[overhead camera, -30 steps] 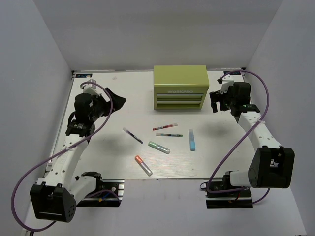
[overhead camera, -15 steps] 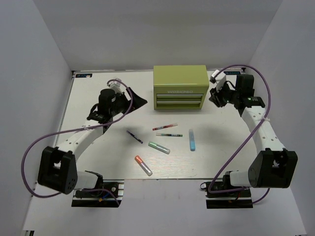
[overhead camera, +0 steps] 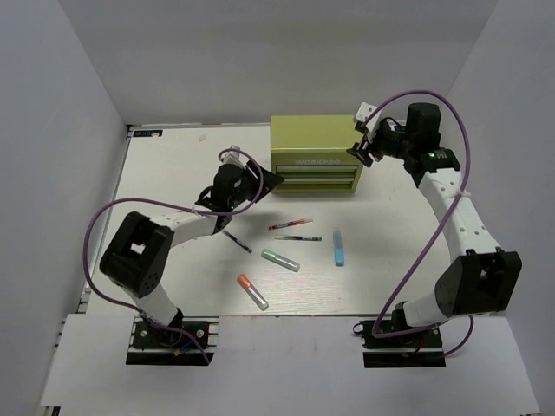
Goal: Sort the stationery into containers
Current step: Open the drawer in the storage box.
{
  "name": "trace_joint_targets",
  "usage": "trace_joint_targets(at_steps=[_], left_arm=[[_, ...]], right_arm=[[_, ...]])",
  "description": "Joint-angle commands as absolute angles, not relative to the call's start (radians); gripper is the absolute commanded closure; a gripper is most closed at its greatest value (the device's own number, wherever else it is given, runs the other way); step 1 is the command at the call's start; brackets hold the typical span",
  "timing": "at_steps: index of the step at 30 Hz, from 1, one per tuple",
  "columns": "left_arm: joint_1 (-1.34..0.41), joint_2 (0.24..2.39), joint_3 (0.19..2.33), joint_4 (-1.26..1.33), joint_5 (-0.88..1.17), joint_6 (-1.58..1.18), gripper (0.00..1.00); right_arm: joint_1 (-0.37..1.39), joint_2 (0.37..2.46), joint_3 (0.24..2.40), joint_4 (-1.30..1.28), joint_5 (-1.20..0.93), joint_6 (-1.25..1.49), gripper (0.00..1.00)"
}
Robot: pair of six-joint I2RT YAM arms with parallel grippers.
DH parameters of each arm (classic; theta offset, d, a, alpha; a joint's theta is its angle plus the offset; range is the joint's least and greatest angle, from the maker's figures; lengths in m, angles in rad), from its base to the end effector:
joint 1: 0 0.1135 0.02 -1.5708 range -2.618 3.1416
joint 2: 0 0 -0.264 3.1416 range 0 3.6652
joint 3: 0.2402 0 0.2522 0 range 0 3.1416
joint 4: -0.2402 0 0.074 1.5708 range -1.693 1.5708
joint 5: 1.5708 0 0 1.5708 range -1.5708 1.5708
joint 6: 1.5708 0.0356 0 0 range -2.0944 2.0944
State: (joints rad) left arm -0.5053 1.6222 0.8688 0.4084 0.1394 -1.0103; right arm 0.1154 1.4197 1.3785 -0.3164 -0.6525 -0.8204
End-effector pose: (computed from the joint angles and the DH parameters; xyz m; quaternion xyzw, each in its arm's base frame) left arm 0.3092 -0.1767 0.2164 -0.1651 0.8001 -0.4358 0.3777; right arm 0.3187 0.0587 0.3885 -0.5141 0.6122 0.0607 0.5977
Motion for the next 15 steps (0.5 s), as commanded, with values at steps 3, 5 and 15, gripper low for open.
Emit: trace_joint_targets(at_steps=[3, 5, 15], left_arm=[[-0.544, 1.692, 0.884, 0.638, 0.074, -1.169, 0.38], [-0.557, 1.719, 0.87, 0.722, 0.025, -1.178, 0.38], [-0.612, 1.819, 0.859, 0.888, -0.126, -1.221, 0.42]], right_arm=[[0.169, 1.498, 1.443, -0.249, -0.672, -0.873, 0.35], [0.183, 1.531, 1.477, -0.241, -0.641, -0.856, 0.38], [0.232, 1.632, 1.54, -0.244, -0.554, -0.811, 0.46]])
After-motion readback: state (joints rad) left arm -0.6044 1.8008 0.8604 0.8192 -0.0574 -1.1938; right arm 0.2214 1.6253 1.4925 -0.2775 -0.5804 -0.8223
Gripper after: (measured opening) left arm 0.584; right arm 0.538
